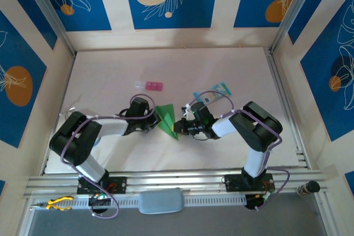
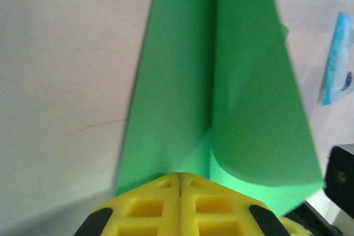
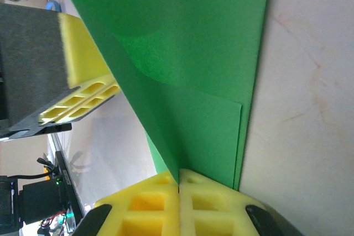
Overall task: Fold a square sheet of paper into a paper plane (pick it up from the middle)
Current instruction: Fourth fold the wing at the center of the table.
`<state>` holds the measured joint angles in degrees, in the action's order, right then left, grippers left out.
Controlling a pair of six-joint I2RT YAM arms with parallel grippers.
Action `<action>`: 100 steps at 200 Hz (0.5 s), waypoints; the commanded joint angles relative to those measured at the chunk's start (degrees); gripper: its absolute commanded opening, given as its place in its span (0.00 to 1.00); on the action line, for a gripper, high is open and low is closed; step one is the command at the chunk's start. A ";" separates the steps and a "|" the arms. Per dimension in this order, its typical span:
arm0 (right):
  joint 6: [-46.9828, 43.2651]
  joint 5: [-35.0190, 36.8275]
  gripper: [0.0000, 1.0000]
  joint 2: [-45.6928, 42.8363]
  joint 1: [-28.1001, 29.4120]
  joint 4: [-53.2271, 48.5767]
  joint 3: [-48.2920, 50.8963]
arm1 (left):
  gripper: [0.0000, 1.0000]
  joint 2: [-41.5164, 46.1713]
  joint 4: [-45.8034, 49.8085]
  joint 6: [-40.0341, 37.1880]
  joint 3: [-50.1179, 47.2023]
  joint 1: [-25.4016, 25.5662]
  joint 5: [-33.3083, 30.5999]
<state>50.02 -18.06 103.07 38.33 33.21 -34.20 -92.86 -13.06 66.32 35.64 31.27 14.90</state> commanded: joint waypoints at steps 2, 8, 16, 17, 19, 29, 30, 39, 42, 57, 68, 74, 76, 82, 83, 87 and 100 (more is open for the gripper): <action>-1.29 1.45 0.00 -1.09 -0.29 -1.59 1.32 | 0.06 -1.85 3.60 0.47 2.06 0.33 -0.14; -1.24 1.54 0.00 -1.16 -0.27 -1.57 1.38 | 0.04 -2.24 4.01 0.69 2.07 0.31 -0.09; -1.16 1.63 0.00 -1.27 -0.27 -1.59 1.44 | 0.03 -2.57 4.75 1.16 1.95 0.30 -0.36; -1.20 1.67 0.00 -1.24 -0.27 -1.58 1.43 | 0.03 -2.53 4.77 1.21 1.92 0.34 -0.38; -1.16 1.71 0.00 -1.34 -0.27 -1.57 1.48 | 0.02 -2.55 4.79 1.36 1.83 0.37 -0.45; -1.25 1.85 0.00 -1.46 -0.18 -1.49 1.72 | 0.01 -2.59 4.43 2.28 1.01 0.31 -0.74; -1.25 1.83 0.00 -1.46 -0.14 -1.49 1.74 | 0.01 -2.59 4.35 2.34 0.93 0.34 -0.74; -1.33 1.81 0.00 -1.57 -0.07 -1.48 1.79 | 0.00 -2.28 4.04 3.10 0.13 0.43 -1.15; -1.34 1.78 0.00 -1.55 0.00 -1.48 1.78 | 0.00 -2.18 4.01 3.37 -0.13 0.41 -1.37; -1.20 1.72 0.00 -1.57 0.08 -1.48 1.94 | 0.00 -1.24 3.81 4.10 -1.22 0.45 -2.28; -0.90 1.82 0.00 -1.64 0.25 -1.21 2.05 | 0.00 -0.54 4.05 4.48 -1.73 0.45 -2.89; -0.81 1.82 0.00 -1.56 0.30 -1.00 2.11 | 0.00 -0.07 4.17 4.51 -1.91 0.46 -3.18; -0.82 1.88 0.00 -1.49 0.34 -0.97 2.14 | 0.00 0.06 4.25 4.58 -2.03 0.48 -3.31; -0.74 1.87 0.00 -1.47 0.43 -0.88 2.13 | 0.00 0.54 4.64 4.56 -2.16 0.47 -3.69; -0.77 1.88 0.00 -1.47 0.43 -0.92 2.12 | 0.00 0.65 4.72 4.58 -2.20 0.51 -3.76; -0.64 1.85 0.00 -1.47 0.39 -0.88 2.12 | 0.00 0.93 5.00 4.56 -2.31 0.53 -4.09; -0.55 1.72 0.00 -1.24 0.61 -0.61 2.12 | 0.00 1.86 5.73 4.60 -2.66 0.46 -4.92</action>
<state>49.82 -17.08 102.52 38.48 33.71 -33.47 -92.53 -12.38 70.15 34.85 31.38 14.04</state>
